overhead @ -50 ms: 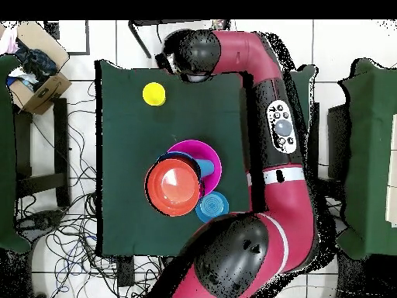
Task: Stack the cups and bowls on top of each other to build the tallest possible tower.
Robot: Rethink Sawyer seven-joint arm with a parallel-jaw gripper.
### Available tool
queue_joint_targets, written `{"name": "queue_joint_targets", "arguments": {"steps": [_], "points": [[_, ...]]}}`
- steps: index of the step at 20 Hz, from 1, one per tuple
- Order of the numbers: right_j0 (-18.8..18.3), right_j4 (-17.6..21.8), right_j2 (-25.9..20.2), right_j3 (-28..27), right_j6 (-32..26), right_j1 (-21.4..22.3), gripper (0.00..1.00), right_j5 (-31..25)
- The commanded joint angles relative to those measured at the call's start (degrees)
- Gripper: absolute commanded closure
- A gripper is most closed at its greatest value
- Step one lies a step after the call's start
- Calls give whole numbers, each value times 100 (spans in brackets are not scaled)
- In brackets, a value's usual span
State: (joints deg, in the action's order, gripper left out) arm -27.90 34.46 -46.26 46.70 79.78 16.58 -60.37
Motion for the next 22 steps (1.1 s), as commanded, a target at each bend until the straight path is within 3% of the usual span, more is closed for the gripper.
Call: {"name": "queue_joint_targets", "arguments": {"steps": [1, 11, 16, 22], "points": [[36, 306, 486, -326, -823, -74, 0, -551], [385, -273, 472, -259, 80, 278, 0, -1171], [502, -322, 563, -126, 365, 265, 0, -943], [516, -190, 882, 449, 637, 183, 0, -162]]}}
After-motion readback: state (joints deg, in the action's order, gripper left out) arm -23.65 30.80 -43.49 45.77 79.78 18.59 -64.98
